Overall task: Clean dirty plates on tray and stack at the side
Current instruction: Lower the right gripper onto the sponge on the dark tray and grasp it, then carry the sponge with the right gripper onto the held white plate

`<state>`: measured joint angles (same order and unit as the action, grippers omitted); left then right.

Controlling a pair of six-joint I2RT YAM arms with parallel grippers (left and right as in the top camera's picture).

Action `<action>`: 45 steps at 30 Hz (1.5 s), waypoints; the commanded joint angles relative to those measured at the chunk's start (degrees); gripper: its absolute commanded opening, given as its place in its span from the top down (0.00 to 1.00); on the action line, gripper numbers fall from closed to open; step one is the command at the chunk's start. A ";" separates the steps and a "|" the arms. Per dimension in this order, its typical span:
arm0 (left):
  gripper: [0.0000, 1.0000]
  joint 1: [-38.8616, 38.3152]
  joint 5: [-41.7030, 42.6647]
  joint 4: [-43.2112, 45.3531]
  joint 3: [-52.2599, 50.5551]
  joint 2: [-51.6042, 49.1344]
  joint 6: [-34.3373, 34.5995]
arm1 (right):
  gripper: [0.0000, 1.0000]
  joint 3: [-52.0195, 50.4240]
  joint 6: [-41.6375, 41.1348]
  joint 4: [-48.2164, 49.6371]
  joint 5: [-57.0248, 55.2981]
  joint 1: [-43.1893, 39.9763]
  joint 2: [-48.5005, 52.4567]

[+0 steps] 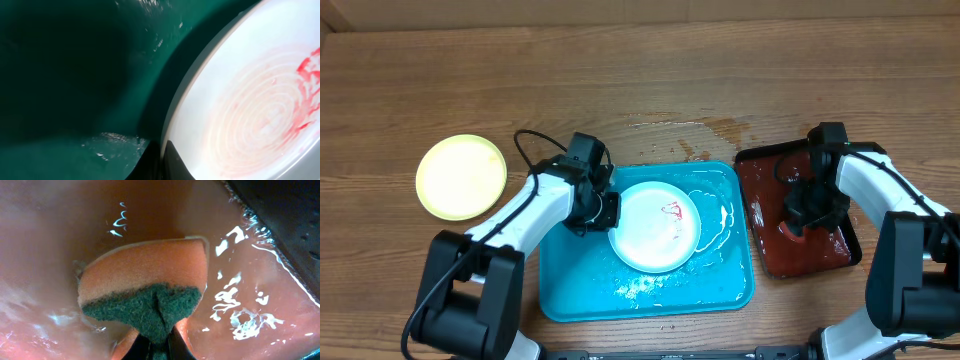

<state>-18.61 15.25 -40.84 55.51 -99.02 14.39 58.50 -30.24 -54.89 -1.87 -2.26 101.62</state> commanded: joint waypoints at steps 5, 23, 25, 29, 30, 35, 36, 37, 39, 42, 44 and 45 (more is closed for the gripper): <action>0.96 -0.57 3.61 1.03 0.92 -1.60 0.63 | 0.96 3.67 2.84 -3.13 3.30 0.00 -2.60; 0.96 -0.61 5.46 3.02 0.90 -1.77 1.03 | 0.96 14.43 18.10 -14.19 19.54 8.83 -12.79; 0.96 -0.61 6.32 3.43 0.90 -1.84 1.03 | 0.96 14.38 17.18 -13.07 19.52 13.84 -12.79; 0.96 -0.61 6.73 4.04 0.90 -1.86 1.03 | 0.96 14.21 6.08 -8.50 17.00 23.08 -12.04; 0.96 -0.61 6.88 4.09 0.90 -1.86 1.03 | 0.96 14.19 3.41 -7.26 16.96 24.81 -11.54; 0.96 -0.61 7.48 4.15 0.90 -1.88 0.81 | 0.96 14.21 -4.31 -1.07 19.21 30.25 -6.51; 0.96 -0.61 7.54 4.20 0.90 -1.88 0.79 | 0.96 14.19 -4.04 0.26 20.96 30.91 -5.03; 0.96 -0.61 7.54 4.24 0.92 -1.88 0.76 | 0.96 14.19 -4.04 1.55 23.17 31.56 -3.26; 0.96 -0.61 7.56 4.35 0.90 -1.88 0.35 | 0.96 14.21 -3.37 3.67 26.93 32.74 0.35; 0.96 -0.61 7.85 4.72 0.90 -2.12 0.39 | 0.96 14.19 -2.78 5.88 31.28 34.60 5.07; 0.96 -0.61 7.78 5.16 0.90 -2.69 0.85 | 0.96 14.21 -2.80 7.15 33.35 36.35 8.17; 0.96 -0.61 7.82 5.20 0.90 -2.91 0.87 | 0.96 14.21 -2.80 7.34 33.77 36.85 9.03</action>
<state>-18.79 21.45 -36.05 55.51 -100.55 14.83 72.25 -32.47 -48.25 26.02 32.51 108.55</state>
